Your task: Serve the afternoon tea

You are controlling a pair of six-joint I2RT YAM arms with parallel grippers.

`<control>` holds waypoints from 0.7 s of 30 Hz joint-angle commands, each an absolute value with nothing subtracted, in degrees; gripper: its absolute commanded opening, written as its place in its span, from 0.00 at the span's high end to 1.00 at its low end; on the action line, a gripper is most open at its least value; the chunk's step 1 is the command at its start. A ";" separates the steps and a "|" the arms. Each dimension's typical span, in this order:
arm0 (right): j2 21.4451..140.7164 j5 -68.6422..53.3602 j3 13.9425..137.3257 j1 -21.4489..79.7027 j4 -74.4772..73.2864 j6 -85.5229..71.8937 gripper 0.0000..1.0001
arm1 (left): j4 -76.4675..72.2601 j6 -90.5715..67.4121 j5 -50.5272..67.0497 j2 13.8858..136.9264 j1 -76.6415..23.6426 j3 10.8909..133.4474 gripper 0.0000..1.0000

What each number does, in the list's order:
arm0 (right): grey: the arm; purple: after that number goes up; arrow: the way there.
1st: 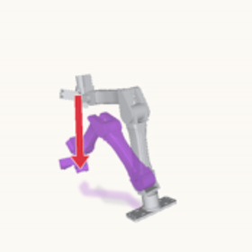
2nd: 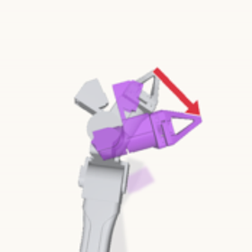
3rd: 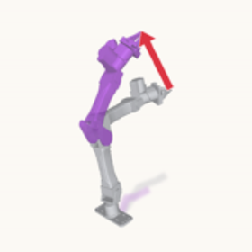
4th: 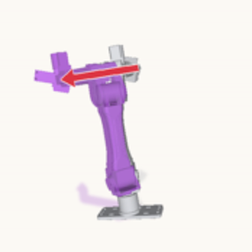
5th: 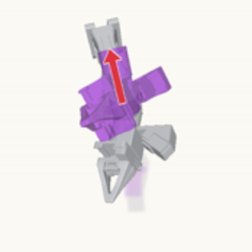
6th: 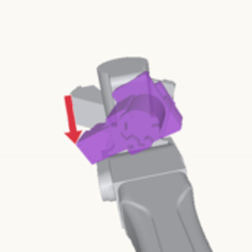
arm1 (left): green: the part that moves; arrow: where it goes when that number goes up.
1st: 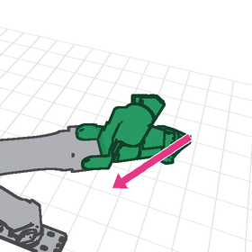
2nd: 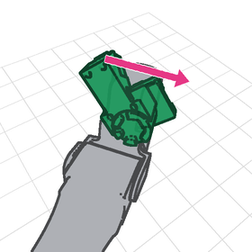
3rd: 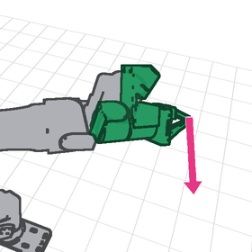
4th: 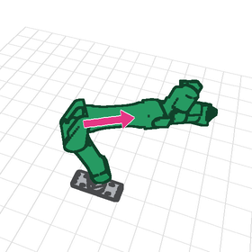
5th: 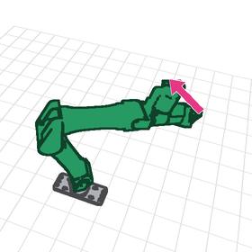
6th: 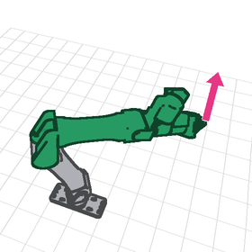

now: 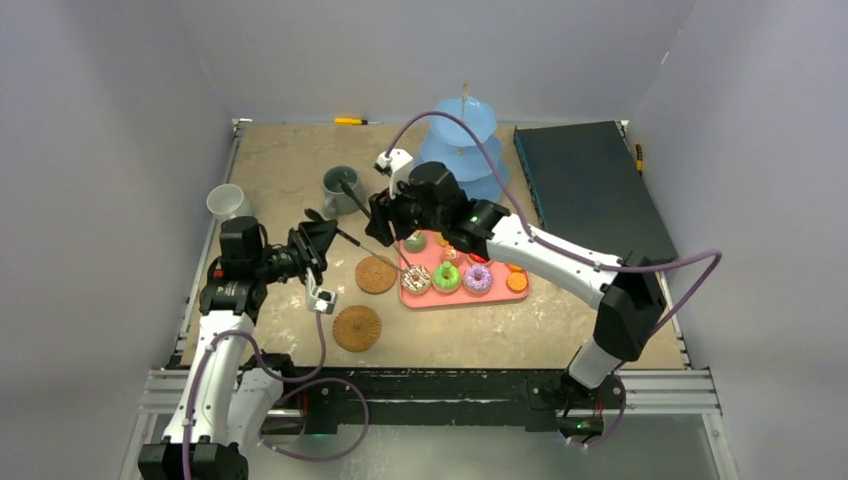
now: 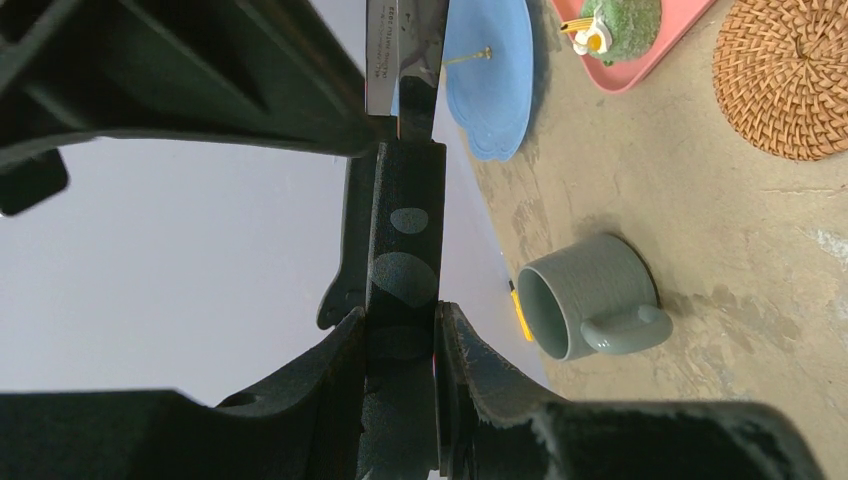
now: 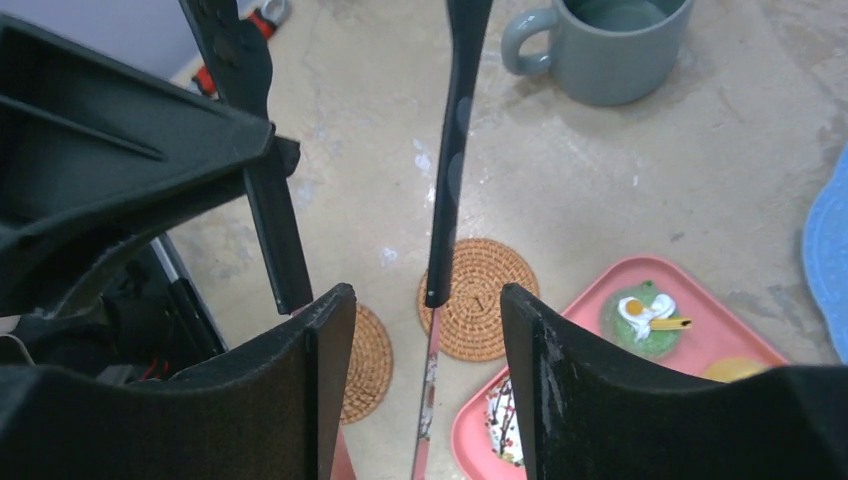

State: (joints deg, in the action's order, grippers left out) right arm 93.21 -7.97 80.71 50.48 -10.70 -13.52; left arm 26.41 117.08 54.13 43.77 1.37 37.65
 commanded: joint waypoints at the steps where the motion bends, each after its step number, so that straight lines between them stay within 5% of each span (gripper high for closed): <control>1: 95.25 -1.29 83.12 52.78 -10.76 -11.92 0.48 | 26.87 116.78 55.38 43.92 1.24 40.83 1.00; 9: 97.38 4.98 85.58 54.39 -11.36 -9.19 0.92 | 32.90 118.73 54.59 45.10 1.24 43.77 0.96; 10: 97.38 5.93 86.32 54.70 -11.83 -8.28 0.97 | 35.51 120.60 54.20 45.42 1.23 44.10 0.78; 12: 97.78 7.42 88.17 55.39 -13.80 -6.41 1.00 | 42.12 126.11 51.93 46.47 1.23 44.70 0.25; 13: 98.21 7.83 89.39 55.66 -15.15 -5.48 1.00 | 46.55 130.26 49.83 47.36 1.23 44.73 0.14; 16: 100.64 9.11 93.78 56.56 -22.32 -3.16 1.00 | 55.33 139.22 45.43 49.84 1.24 45.23 0.04; 21: 104.78 15.14 97.24 57.68 -33.36 -1.60 1.00 | 55.99 132.82 51.67 49.63 1.23 48.30 0.01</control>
State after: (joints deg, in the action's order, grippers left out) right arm 103.13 9.54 93.01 56.71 -25.36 -3.73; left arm 47.86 117.51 49.08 49.84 1.37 45.10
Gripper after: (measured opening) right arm 0.008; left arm 0.989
